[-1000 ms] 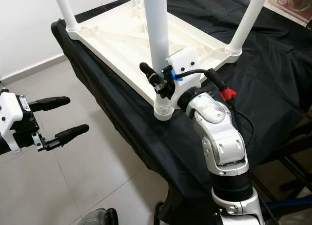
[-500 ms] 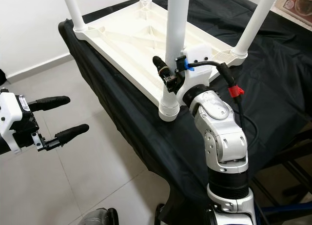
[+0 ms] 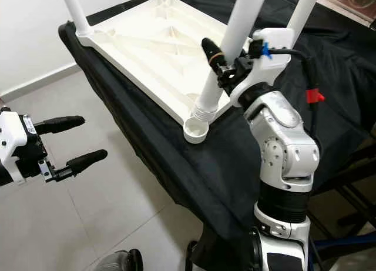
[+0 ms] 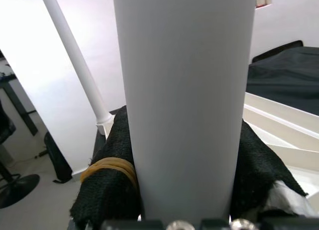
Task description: Building children table
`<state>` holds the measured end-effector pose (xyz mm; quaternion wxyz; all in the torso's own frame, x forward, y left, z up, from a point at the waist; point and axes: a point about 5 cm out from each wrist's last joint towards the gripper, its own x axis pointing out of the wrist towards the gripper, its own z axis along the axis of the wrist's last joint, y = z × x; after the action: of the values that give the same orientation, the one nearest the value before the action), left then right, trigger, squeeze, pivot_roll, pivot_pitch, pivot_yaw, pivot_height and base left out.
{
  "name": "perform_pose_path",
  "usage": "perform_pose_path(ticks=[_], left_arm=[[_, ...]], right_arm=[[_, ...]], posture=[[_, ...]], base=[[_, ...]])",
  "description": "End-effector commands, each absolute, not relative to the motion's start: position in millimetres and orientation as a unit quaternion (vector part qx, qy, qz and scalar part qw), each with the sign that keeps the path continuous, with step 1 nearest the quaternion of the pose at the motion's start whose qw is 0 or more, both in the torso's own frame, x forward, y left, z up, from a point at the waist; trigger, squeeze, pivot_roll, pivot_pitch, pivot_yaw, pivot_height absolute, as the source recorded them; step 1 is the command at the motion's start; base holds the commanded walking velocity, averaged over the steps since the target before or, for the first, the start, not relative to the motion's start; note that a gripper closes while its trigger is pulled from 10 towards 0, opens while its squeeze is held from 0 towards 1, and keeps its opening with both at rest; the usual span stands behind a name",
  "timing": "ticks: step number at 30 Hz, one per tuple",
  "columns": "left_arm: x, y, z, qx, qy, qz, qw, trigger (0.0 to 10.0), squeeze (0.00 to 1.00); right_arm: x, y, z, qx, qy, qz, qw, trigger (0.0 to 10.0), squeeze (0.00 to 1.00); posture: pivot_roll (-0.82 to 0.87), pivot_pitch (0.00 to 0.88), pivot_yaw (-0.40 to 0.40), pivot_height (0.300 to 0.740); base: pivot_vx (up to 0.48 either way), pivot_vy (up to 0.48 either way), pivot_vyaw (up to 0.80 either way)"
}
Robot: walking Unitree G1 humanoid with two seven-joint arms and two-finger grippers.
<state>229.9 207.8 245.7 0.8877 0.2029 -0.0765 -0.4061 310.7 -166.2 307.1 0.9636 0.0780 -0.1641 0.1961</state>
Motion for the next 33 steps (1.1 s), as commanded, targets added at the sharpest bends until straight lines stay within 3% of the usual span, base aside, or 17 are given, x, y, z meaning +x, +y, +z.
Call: perform_pose_path(ticks=[1, 10, 15, 33], left_arm=[[228, 207, 245, 0.204, -0.075, -0.41, 0.886, 10.0, 0.0], [229, 206, 246, 0.205, -0.076, -0.412, 0.884, 10.0, 0.0], [230, 206, 246, 0.204, -0.076, -0.413, 0.884, 10.0, 0.0], [230, 206, 246, 0.204, -0.077, -0.413, 0.884, 10.0, 0.0]], right_arm=[[308, -162, 313, 0.079, -0.177, 0.214, 0.957, 10.0, 0.0], [298, -142, 297, 0.018, -0.155, 0.27, 0.95, 10.0, 0.0], [285, -130, 293, -0.007, -0.15, 0.343, 0.927, 10.0, 0.0], [300, -145, 280, -0.054, -0.127, 0.251, 0.958, 10.0, 0.0]], posture=[[-0.01, 0.227, 0.01, 0.74], [0.0, 0.227, 0.012, 0.74], [-0.01, 0.227, 0.012, 0.74], [0.0, 0.226, 0.013, 0.74]], base=[[0.0, 0.0, 0.0], [0.0, 0.0, 0.0], [0.0, 0.0, 0.0], [0.0, 0.0, 0.0]])
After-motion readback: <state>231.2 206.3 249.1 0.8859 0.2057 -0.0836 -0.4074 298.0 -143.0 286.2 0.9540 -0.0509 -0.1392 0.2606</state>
